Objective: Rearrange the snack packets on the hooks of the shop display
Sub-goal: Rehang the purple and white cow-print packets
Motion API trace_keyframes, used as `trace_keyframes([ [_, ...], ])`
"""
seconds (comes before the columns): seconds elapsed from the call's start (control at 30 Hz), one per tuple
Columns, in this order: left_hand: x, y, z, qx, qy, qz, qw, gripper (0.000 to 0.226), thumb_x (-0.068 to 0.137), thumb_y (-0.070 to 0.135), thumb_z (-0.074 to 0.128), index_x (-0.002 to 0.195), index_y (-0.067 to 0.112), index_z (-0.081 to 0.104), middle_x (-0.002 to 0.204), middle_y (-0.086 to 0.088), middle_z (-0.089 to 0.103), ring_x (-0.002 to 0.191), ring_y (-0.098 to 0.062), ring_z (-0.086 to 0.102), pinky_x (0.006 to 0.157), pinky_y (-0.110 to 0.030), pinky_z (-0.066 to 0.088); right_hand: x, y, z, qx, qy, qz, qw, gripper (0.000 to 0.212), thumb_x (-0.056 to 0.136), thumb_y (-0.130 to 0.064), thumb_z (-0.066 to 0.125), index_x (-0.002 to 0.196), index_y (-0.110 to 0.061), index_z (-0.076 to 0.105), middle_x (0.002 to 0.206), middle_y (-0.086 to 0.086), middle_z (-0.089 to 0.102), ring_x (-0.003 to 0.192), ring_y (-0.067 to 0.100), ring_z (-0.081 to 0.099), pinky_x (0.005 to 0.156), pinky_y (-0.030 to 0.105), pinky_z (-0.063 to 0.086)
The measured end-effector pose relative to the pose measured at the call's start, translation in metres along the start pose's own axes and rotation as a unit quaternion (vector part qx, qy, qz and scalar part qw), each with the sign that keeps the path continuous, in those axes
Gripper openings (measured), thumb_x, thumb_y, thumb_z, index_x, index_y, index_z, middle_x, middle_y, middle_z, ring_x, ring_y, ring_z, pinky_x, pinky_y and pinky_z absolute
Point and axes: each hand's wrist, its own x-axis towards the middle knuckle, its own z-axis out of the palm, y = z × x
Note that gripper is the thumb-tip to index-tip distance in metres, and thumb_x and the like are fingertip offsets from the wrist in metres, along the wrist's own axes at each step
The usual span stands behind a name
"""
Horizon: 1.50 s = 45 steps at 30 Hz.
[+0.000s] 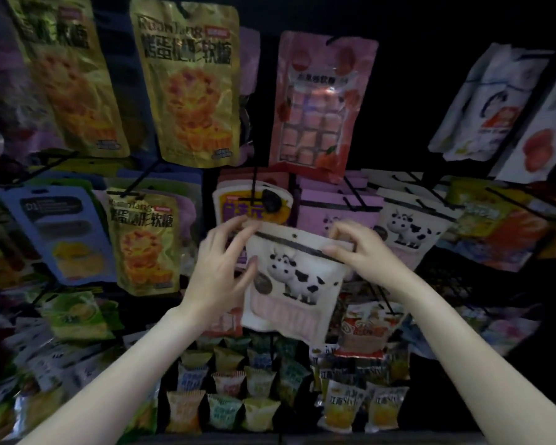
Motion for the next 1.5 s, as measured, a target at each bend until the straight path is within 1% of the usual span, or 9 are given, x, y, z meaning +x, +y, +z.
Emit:
trace_keyframes([
  [0.17, 0.026, 0.045, 0.056, -0.040, -0.121, 0.059, 0.990, 0.048, 0.091, 0.043, 0.044, 0.134, 0.023, 0.042, 0.132, -0.001, 0.048, 0.119, -0.021, 0.044, 0.096, -0.035, 0.038, -0.055, 0.035, -0.029, 0.061, 0.042, 0.058, 0.996, 0.015, 0.088, -0.025, 0.060, 0.076, -0.023, 0.051, 0.089, 0.001, 0.061, 0.086, 0.004, 0.056, 0.074, 0.016, 0.040],
  [0.3, 0.058, 0.097, 0.094, -0.187, -0.195, -0.025, 0.963, 0.026, 0.093, 0.026, 0.055, 0.112, 0.012, 0.065, 0.104, 0.003, 0.067, 0.092, -0.004, 0.058, 0.073, -0.011, 0.044, -0.082, 0.066, -0.061, 0.062, 0.151, 0.109, 0.981, 0.010, 0.090, -0.015, 0.060, 0.082, -0.018, 0.056, 0.085, -0.007, 0.059, 0.082, -0.004, 0.056, 0.066, 0.009, 0.041],
  [0.37, 0.074, 0.122, 0.115, -0.220, -0.189, -0.060, 0.955, 0.024, 0.094, 0.024, 0.054, 0.108, 0.011, 0.067, 0.098, 0.006, 0.065, 0.091, -0.004, 0.059, 0.068, -0.008, 0.040, -0.090, 0.090, -0.072, 0.007, 0.198, 0.135, 0.971, 0.004, 0.091, -0.019, 0.059, 0.093, -0.017, 0.055, 0.093, -0.006, 0.056, 0.084, 0.001, 0.055, 0.063, 0.010, 0.042],
  [0.43, 0.089, 0.145, 0.137, -0.232, -0.166, -0.078, 0.955, 0.023, 0.095, 0.022, 0.052, 0.108, 0.009, 0.067, 0.100, 0.002, 0.066, 0.099, -0.012, 0.061, 0.069, -0.010, 0.038, -0.095, 0.114, -0.079, -0.072, 0.234, 0.169, 0.955, 0.020, 0.093, -0.023, 0.057, 0.110, -0.013, 0.052, 0.111, 0.003, 0.050, 0.092, 0.015, 0.055, 0.066, 0.014, 0.040],
  [0.53, 0.113, 0.171, 0.165, -0.215, -0.122, -0.114, 0.962, 0.026, 0.096, 0.015, 0.050, 0.114, 0.004, 0.064, 0.112, -0.008, 0.066, 0.106, -0.021, 0.059, 0.069, -0.013, 0.034, -0.100, 0.138, -0.087, -0.181, 0.266, 0.160, 0.933, 0.036, 0.090, -0.013, 0.060, 0.124, -0.009, 0.050, 0.125, 0.016, 0.039, 0.110, 0.029, 0.045, 0.087, 0.027, 0.041],
  [0.63, 0.136, 0.184, 0.183, -0.196, -0.098, -0.144, 0.965, 0.028, 0.097, 0.017, 0.047, 0.119, 0.006, 0.061, 0.118, -0.011, 0.064, 0.109, -0.024, 0.058, 0.073, -0.019, 0.036, -0.100, 0.157, -0.093, -0.200, 0.226, 0.129, 0.945, 0.038, 0.091, -0.013, 0.057, 0.128, -0.021, 0.053, 0.136, 0.016, 0.033, 0.120, 0.029, 0.027, 0.098, 0.044, 0.037],
  [0.97, 0.182, 0.192, 0.210, -0.129, -0.036, -0.200, 0.971, 0.030, 0.099, 0.017, 0.044, 0.122, 0.008, 0.060, 0.123, -0.011, 0.061, 0.113, -0.026, 0.056, 0.073, -0.020, 0.034, -0.073, 0.196, -0.108, -0.149, 0.180, 0.094, 0.968, 0.043, 0.093, -0.011, 0.051, 0.133, -0.027, 0.051, 0.153, 0.008, 0.017, 0.134, 0.028, 0.012, 0.106, 0.047, 0.030],
  [1.13, 0.189, 0.197, 0.216, -0.103, -0.074, -0.160, 0.979, 0.029, 0.097, 0.012, 0.046, 0.121, 0.006, 0.061, 0.119, -0.012, 0.064, 0.107, -0.024, 0.059, 0.073, -0.017, 0.034, -0.068, 0.205, -0.104, -0.152, 0.158, 0.070, 0.973, 0.046, 0.091, -0.009, 0.052, 0.135, -0.022, 0.050, 0.153, 0.012, 0.019, 0.136, 0.038, 0.016, 0.106, 0.050, 0.029],
  [1.5, 0.176, 0.190, 0.222, -0.109, -0.047, -0.192, 0.974, 0.029, 0.098, 0.015, 0.044, 0.121, 0.009, 0.060, 0.118, -0.011, 0.064, 0.108, -0.027, 0.058, 0.074, -0.025, 0.039, -0.065, 0.211, -0.110, -0.136, 0.059, 0.043, 0.988, 0.056, 0.094, -0.010, 0.048, 0.144, -0.028, 0.033, 0.157, -0.002, 0.005, 0.143, 0.025, 0.004, 0.113, 0.044, 0.018],
])
